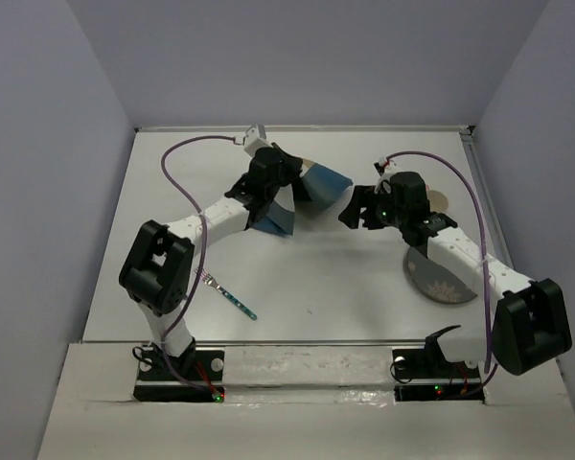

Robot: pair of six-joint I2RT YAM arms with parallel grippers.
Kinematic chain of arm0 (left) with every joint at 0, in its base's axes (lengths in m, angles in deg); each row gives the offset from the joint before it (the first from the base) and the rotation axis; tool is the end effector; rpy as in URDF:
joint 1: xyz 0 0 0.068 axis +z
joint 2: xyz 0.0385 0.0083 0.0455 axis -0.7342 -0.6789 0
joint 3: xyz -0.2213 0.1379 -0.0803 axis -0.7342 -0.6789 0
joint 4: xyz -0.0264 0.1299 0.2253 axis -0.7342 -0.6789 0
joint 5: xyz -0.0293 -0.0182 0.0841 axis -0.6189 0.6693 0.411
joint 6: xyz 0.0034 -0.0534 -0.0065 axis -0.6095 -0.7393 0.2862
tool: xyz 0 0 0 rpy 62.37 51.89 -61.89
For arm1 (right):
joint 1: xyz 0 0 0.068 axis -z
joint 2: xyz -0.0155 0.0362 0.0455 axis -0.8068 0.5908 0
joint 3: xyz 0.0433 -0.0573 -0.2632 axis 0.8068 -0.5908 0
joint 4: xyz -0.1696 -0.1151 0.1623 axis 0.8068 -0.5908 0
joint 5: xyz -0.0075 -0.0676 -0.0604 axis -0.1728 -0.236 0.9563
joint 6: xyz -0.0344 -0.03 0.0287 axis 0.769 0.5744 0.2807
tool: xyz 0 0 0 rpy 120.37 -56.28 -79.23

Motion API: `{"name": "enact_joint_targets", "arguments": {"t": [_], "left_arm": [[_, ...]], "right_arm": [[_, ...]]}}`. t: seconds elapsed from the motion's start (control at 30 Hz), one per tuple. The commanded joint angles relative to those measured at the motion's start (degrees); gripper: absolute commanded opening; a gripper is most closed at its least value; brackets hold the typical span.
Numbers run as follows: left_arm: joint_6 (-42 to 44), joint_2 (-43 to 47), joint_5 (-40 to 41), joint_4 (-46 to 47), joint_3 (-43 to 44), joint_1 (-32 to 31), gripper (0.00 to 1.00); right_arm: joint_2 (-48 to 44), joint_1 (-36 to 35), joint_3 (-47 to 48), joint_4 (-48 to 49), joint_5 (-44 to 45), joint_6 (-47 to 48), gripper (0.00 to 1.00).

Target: Set the dinner table for one person

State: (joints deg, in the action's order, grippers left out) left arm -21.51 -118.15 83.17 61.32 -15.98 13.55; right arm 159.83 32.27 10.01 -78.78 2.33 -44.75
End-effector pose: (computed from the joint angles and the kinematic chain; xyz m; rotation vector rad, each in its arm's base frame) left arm 0.3504 -0.2252 0.2842 -0.4275 1.7302 -0.9283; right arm 0.2663 0.1143 0.2676 -0.1832 2.1732 0.6783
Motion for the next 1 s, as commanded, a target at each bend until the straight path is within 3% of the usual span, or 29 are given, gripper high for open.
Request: {"name": "enact_joint_targets", "arguments": {"t": [0.0,0.2,0.47,0.57,0.6,0.67,0.7,0.77,0.83,0.97], "left_arm": [[6.56,11.04,7.33,4.97,0.97,-0.67,0.00],[7.63,20.46,7.62,3.48,-1.40,-1.29,0.00],[3.41,12.57,5.41,3.39,-4.47,-2.34,0.00],[3.50,7.22,4.62,3.57,-6.23,-2.78,0.18],[3.58,6.06,4.27,3.57,-6.93,-2.96,0.39],[3.67,4.12,3.39,4.00,-9.12,-3.83,0.60],[4.46,3.94,3.82,4.18,-9.57,-4.36,0.79],[7.01,5.07,4.09,4.18,-10.88,-4.89,0.86],[10.59,9.45,10.47,4.36,-12.73,-4.80,0.86],[14.57,16.40,13.50,3.57,-15.54,-1.13,0.85]], "right_arm": [[-0.65,-0.54,2.06,6.20,-3.84,-0.23,0.78],[-3.02,-0.54,2.68,6.47,-5.07,-0.40,0.80],[-7.77,-0.54,0.31,4.28,-4.11,-0.05,0.84],[-8.91,-0.54,-1.36,3.05,-2.26,0.48,0.84],[-9.17,-0.54,-1.72,2.70,-1.56,0.83,0.84],[-9.53,-0.54,-2.42,1.82,-0.86,1.09,0.84],[-9.61,-0.54,-2.95,1.55,-0.16,1.27,0.84],[-9.09,-0.54,-3.39,1.46,0.20,1.27,0.82],[-7.69,-0.54,-3.65,1.46,-0.41,1.01,0.80],[-5.31,-0.54,-2.87,1.73,-0.94,0.39,0.75]]}}
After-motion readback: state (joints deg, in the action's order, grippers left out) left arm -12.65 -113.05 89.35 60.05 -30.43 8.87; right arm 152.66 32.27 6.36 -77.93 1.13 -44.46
